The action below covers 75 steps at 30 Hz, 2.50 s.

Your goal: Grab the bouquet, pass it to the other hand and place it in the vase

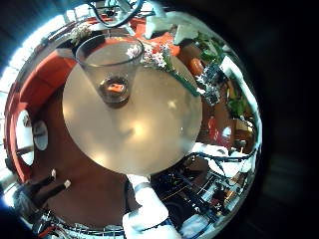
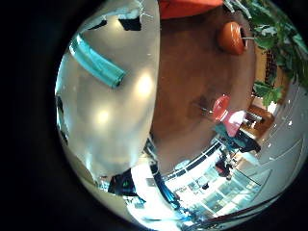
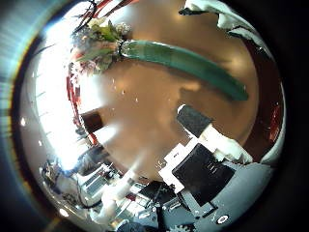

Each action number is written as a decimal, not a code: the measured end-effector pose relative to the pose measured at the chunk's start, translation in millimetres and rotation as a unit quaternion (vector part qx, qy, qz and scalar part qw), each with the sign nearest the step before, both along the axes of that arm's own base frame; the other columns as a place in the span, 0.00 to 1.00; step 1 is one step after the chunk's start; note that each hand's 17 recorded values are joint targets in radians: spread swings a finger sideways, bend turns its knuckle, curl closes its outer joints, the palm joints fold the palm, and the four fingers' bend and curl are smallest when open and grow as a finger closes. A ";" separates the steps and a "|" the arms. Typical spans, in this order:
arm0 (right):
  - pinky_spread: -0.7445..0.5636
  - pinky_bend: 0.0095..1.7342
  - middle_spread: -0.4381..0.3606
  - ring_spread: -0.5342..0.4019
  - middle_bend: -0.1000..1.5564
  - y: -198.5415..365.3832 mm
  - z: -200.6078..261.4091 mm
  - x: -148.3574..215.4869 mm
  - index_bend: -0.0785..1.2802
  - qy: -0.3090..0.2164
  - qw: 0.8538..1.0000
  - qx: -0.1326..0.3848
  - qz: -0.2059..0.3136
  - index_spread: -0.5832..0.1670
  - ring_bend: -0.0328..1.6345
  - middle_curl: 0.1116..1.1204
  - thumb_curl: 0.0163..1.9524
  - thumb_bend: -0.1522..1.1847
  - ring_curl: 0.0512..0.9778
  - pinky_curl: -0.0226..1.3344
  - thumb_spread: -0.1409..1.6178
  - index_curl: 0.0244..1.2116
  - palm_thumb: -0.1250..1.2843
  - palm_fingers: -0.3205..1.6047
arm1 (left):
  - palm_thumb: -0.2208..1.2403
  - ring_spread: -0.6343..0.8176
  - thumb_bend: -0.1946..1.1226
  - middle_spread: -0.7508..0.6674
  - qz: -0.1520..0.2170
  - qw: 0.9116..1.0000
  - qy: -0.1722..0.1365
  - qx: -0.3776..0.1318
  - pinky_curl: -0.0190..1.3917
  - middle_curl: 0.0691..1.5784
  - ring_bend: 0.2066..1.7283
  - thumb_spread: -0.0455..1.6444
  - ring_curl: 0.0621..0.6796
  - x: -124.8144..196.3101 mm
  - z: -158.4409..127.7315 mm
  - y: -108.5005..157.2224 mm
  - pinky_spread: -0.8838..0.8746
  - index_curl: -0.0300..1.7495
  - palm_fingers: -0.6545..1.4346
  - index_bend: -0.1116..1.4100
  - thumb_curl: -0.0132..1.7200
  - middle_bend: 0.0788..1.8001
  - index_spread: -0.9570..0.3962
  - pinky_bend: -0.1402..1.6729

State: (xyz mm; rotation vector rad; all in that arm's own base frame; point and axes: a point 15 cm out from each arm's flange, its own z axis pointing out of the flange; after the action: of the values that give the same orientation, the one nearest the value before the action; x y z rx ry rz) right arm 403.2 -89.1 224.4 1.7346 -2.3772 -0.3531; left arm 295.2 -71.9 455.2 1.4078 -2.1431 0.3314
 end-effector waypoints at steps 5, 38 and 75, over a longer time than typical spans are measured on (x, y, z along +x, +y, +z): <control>0.69 0.40 0.50 0.49 0.43 1.8 -11.0 1.6 0.22 0.009 1.000 0.001 -0.001 0.43 0.58 0.33 0.25 0.10 0.27 0.39 0.62 0.38 0.62 0.36 | 0.37 0.81 0.13 0.78 0.002 1.000 0.005 0.001 0.21 0.20 0.19 0.70 0.20 -1.2 -2.7 1.3 0.79 0.22 0.40 0.19 0.19 0.07 0.79 0.18; 0.54 0.43 0.47 0.38 0.45 -14.3 -51.0 5.4 0.23 0.055 0.998 -0.025 0.006 0.50 0.63 0.34 0.25 0.09 0.26 0.35 0.61 0.33 0.62 0.40 | 0.38 0.81 0.13 0.78 0.011 1.000 0.003 0.011 0.21 0.19 0.19 0.70 0.20 -4.9 1.4 0.5 0.79 0.22 0.40 0.19 0.19 0.07 0.79 0.18; 0.40 0.79 0.32 0.35 0.85 -26.2 50.6 48.4 0.86 -0.151 0.980 -0.121 0.040 0.34 0.92 0.70 0.38 0.20 0.59 0.55 0.56 0.76 0.92 0.75 | 0.38 0.81 0.13 0.78 0.022 1.000 -0.006 0.004 0.21 0.19 0.19 0.70 0.20 -0.2 8.4 7.2 0.79 0.23 0.40 0.19 0.19 0.07 0.79 0.18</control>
State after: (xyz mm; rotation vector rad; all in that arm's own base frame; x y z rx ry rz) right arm 451.6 -115.3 275.1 1.8691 -2.4119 0.2202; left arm 294.9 -64.7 463.6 1.4621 -2.1278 0.3496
